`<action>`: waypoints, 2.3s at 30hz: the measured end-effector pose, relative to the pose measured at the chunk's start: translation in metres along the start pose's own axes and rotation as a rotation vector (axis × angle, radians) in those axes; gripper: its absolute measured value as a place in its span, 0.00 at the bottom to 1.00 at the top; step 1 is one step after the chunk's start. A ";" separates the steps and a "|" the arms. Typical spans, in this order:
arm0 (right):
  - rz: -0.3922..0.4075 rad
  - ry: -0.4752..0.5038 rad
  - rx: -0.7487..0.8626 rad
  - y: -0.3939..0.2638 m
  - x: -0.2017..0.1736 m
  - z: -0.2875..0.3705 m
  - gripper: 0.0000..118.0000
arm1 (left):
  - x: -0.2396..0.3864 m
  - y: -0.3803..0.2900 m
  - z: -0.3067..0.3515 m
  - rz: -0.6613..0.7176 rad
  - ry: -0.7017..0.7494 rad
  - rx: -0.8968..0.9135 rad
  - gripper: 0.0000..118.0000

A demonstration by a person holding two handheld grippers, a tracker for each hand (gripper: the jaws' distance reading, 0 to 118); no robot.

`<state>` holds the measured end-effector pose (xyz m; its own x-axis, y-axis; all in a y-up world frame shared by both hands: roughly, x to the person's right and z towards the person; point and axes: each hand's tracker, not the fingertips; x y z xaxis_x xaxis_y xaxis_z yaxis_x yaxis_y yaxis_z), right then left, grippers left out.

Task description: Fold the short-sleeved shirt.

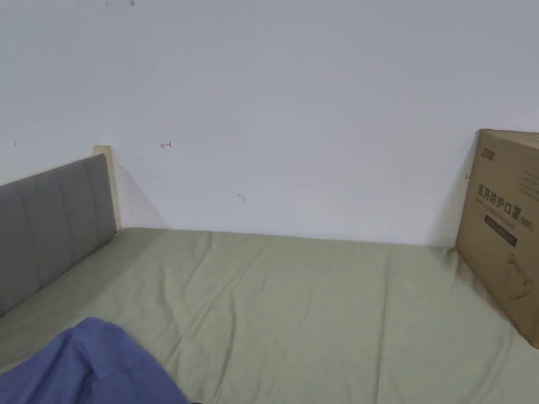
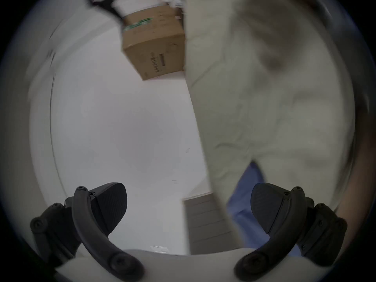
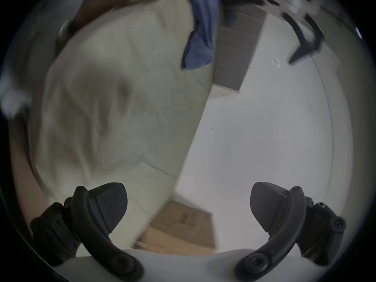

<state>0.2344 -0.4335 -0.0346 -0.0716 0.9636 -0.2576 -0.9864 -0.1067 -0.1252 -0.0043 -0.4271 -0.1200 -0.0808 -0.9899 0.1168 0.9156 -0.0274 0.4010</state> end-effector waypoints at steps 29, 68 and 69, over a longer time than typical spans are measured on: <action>-1.818 -0.291 -0.042 -0.104 0.071 0.045 1.00 | -0.090 -0.071 0.012 1.653 0.138 -0.070 1.00; -1.703 -0.288 -0.103 -0.097 0.076 0.060 0.00 | -0.095 -0.028 0.022 1.514 0.093 0.016 0.00; -1.698 -0.279 -0.108 -0.097 0.076 0.060 0.00 | -0.095 -0.030 0.023 1.514 0.093 0.010 0.00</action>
<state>0.3154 -0.3351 0.0150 0.9250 0.0165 0.3796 0.0323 0.9920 -0.1216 -0.0335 -0.3292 -0.1220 0.9303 -0.0884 0.3560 0.1077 0.9936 -0.0347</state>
